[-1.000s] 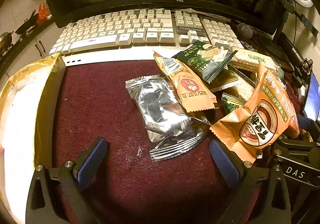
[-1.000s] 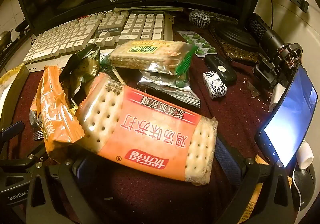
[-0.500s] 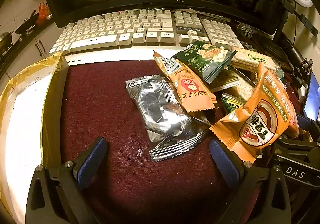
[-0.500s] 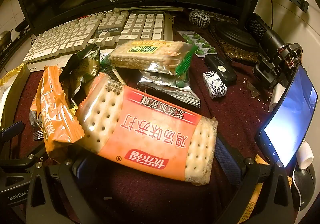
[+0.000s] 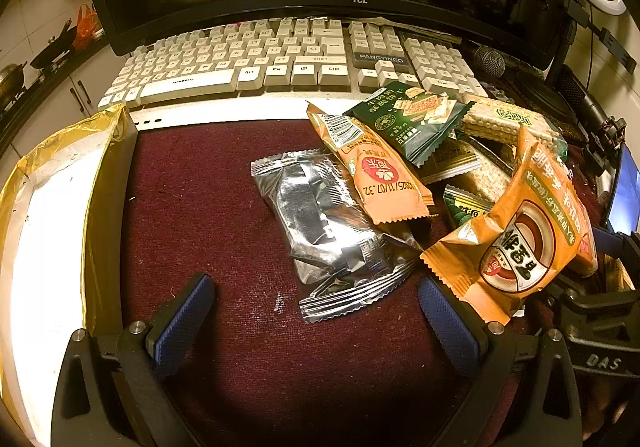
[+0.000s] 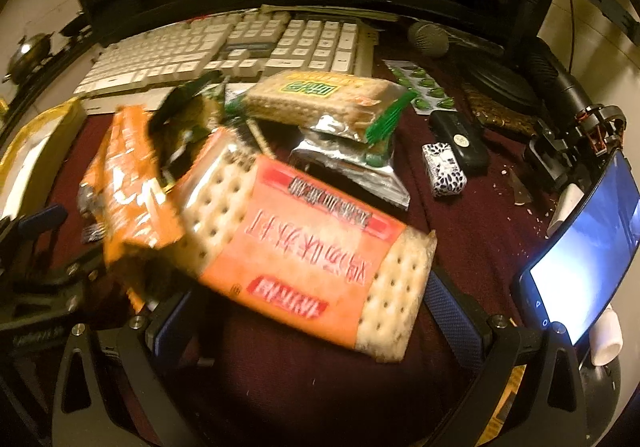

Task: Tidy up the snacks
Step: 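Grasp the large orange soda-cracker pack with the right gripper, then grasp the orange wafer packet with the left gripper while the right gripper lifts the cracker pack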

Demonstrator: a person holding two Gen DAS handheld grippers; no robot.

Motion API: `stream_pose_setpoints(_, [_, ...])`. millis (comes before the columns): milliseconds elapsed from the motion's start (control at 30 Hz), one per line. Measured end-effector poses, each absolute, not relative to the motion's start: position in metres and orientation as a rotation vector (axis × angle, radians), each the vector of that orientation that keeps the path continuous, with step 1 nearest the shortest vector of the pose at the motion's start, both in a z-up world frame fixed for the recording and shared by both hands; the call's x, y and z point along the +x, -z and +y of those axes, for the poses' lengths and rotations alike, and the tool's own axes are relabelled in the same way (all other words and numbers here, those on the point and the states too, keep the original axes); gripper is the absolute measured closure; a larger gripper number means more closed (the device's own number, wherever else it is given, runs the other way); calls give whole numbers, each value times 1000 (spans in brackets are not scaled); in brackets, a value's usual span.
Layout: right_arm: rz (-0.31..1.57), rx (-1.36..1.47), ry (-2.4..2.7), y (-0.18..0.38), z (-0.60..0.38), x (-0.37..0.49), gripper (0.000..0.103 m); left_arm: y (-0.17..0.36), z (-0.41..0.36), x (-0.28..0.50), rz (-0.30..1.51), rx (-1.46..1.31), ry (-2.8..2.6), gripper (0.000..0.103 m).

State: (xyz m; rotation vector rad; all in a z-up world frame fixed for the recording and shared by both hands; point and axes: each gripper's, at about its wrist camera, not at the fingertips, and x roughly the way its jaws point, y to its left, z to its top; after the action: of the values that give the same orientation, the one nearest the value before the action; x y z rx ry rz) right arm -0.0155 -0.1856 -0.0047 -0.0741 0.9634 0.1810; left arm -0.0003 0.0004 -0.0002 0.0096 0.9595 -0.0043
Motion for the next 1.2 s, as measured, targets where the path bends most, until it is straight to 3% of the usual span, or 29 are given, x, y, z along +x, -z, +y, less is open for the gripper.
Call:
stream_pose_setpoints(433, [829, -147, -370, -34, -199, -53, 0, -3, 0, -7, 999, 32, 75, 1])
stream_pose_setpoints(567, [790, -118, -385, -46, -207, -45, 0, -24, 4, -30, 934, 37, 141, 1])
stream_pose_setpoints(867, [905, 180, -443, -30, -224, 10, 0, -44, 21, -60, 884, 29, 230, 1])
stream_pose_setpoints(1200, [1026, 109, -596, -17, -200, -4, 0, -39, 16, -57, 906, 23, 273, 1])
